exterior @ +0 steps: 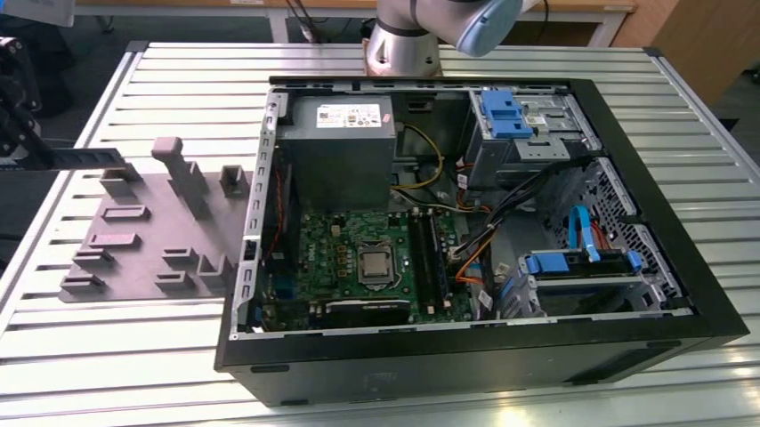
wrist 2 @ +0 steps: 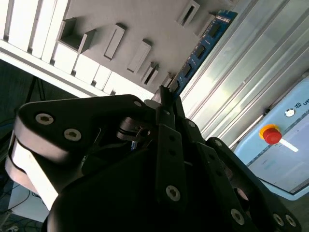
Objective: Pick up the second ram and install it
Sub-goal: 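Pick up the second ram and move it above second insertion slot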
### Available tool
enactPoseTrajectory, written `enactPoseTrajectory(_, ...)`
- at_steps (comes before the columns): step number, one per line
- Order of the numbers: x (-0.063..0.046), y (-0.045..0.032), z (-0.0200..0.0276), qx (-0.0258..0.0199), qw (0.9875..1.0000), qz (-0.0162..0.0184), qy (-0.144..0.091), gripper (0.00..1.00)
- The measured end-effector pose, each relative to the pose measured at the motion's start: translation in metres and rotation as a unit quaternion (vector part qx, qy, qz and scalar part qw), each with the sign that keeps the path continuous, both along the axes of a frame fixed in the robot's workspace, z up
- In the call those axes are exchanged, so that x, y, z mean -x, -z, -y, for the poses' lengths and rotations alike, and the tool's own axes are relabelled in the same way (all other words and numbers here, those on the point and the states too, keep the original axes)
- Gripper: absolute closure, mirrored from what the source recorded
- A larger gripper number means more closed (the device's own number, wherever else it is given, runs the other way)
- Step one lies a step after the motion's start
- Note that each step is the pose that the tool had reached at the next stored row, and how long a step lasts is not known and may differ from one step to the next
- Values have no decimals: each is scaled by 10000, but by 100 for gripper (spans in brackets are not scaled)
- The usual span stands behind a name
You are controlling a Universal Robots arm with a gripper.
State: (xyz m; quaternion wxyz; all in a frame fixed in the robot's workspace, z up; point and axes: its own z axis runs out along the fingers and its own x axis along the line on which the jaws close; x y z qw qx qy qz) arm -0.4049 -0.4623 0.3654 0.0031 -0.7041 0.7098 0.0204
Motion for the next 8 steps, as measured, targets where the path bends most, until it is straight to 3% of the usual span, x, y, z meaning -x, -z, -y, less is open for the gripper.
enactPoseTrajectory(3,0,-88,0,0,10000,-1,0,86)
enactPoseTrajectory(6,0,-278,-2,-3,10000,0,0,86)
enactPoseTrajectory(8,0,-339,-2,-3,10000,0,0,86)
